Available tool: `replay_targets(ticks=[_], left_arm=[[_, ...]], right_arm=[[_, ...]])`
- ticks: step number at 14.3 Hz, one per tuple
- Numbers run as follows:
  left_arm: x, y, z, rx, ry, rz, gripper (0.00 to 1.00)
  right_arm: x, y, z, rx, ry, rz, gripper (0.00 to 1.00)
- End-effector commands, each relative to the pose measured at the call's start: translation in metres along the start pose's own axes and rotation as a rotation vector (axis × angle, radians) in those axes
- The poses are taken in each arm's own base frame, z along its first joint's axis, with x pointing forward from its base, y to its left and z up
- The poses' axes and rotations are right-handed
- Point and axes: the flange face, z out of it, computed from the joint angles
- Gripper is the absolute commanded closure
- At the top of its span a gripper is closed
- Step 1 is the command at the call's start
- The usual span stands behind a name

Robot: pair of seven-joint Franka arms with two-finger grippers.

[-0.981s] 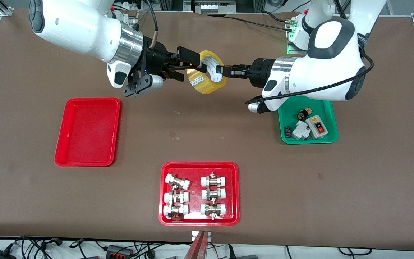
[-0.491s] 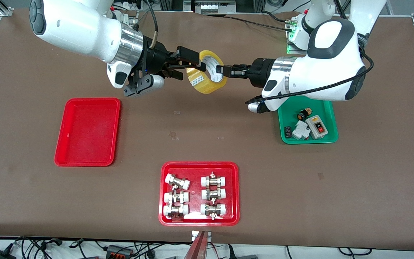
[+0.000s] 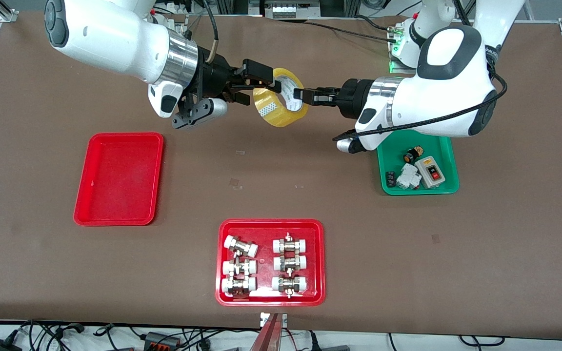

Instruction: Left arm passes tape to right arm into tray

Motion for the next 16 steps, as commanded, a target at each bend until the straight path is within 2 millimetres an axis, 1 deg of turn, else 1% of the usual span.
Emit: replay_targets(ticks=[1, 2, 4, 5, 7, 9, 13, 14, 15, 16], left_arm=[[-0.0061, 0.0072, -0.0085, -0.013, -0.013, 0.014, 1.00], [-0.0057, 0.0069, -0.0091, -0.014, -0.012, 0.013, 1.00], [-0.0053, 0.0066, -0.0102, -0.015, -0.011, 0.013, 1.00], [-0.0043, 0.0058, -0.0106, -0.015, -0.013, 0.011, 1.00], [-0.0043, 0.0058, -0.0106, -0.015, -0.013, 0.012, 1.00], [-0.0051, 0.0062, -0.0109, -0.015, -0.012, 0.013, 1.00], [-0.0042, 0.0055, -0.0124, -0.016, -0.010, 0.010, 1.00], [-0.0056, 0.0061, -0.0120, -0.015, -0.011, 0.011, 0.97], [-0.0063, 0.0051, -0.0123, -0.013, -0.024, -0.001, 0.76], [-0.0061, 0.0027, -0.0158, -0.007, -0.025, 0.002, 0.10]], right_arm=[[-0.0040, -0.0082, 0.0013, 0.013, -0.019, -0.024, 0.07], [-0.0057, -0.0102, 0.0013, 0.013, -0.018, -0.028, 0.17], [-0.0087, -0.0135, 0.0039, 0.012, -0.023, -0.020, 0.23], [-0.0077, -0.0126, 0.0028, 0.014, -0.021, -0.016, 0.41], [-0.0071, -0.0114, 0.0027, 0.013, -0.023, -0.016, 0.68], [-0.0071, -0.0114, 0.0027, 0.013, -0.023, -0.019, 0.73], [-0.0066, -0.0109, 0.0021, 0.013, -0.021, -0.022, 0.73], [-0.0071, -0.0114, 0.0027, 0.013, -0.023, -0.023, 0.73], [-0.0066, -0.0109, 0.0022, 0.013, -0.021, -0.022, 0.73], [-0.0069, -0.0114, 0.0025, 0.014, -0.021, -0.023, 0.74]])
